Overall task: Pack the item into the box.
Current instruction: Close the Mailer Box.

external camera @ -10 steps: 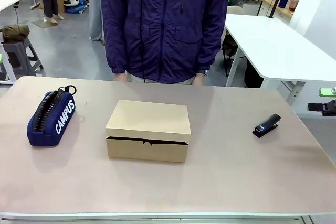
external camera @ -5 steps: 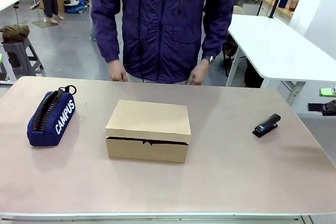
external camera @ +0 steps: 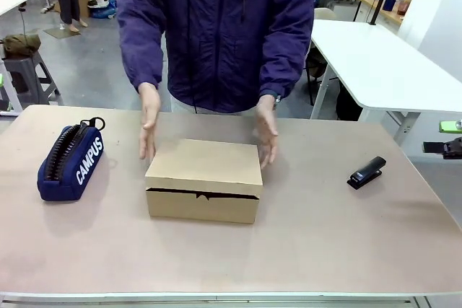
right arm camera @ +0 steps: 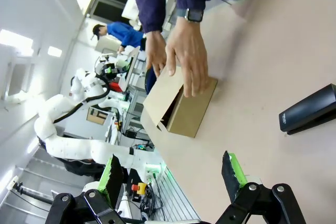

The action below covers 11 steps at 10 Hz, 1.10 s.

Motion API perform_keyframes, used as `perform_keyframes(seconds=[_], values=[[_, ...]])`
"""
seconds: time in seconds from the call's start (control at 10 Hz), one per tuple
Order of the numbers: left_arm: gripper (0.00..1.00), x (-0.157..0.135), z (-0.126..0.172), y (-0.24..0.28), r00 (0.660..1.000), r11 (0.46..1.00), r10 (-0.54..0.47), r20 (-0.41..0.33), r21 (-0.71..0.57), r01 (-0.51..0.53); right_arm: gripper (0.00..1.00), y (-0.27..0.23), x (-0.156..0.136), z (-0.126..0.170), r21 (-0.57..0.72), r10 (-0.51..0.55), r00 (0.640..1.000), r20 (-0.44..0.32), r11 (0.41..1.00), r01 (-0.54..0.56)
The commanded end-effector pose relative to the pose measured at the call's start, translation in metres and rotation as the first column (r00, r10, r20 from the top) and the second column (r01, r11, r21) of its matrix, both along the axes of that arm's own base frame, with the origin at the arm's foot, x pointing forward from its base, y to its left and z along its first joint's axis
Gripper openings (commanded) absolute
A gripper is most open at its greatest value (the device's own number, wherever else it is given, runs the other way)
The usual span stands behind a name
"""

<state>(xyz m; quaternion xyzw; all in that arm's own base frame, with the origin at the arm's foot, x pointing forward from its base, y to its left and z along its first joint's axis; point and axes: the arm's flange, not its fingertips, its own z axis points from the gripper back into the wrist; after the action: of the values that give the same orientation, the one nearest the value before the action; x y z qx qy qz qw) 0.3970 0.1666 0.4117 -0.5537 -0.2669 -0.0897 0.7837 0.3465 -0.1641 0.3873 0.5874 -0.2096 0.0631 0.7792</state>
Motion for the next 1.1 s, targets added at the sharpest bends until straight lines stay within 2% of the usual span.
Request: perform_keyframes(seconds=[0.0,1.0], values=[[1.0,-0.0025,0.0024,-0.0013,1.0,1.0,-0.002,-0.006,0.016,0.002,1.0,0.0007,-0.0022,0.0012,0.011,-0.002,1.0,0.003,1.0,0.002],[1.0,-0.0025,0.0024,-0.0013,1.0,1.0,-0.002,-0.006,0.016,0.002,1.0,0.0007,-0.0022,0.0012,0.011,-0.002,1.0,0.003,1.0,0.002]])
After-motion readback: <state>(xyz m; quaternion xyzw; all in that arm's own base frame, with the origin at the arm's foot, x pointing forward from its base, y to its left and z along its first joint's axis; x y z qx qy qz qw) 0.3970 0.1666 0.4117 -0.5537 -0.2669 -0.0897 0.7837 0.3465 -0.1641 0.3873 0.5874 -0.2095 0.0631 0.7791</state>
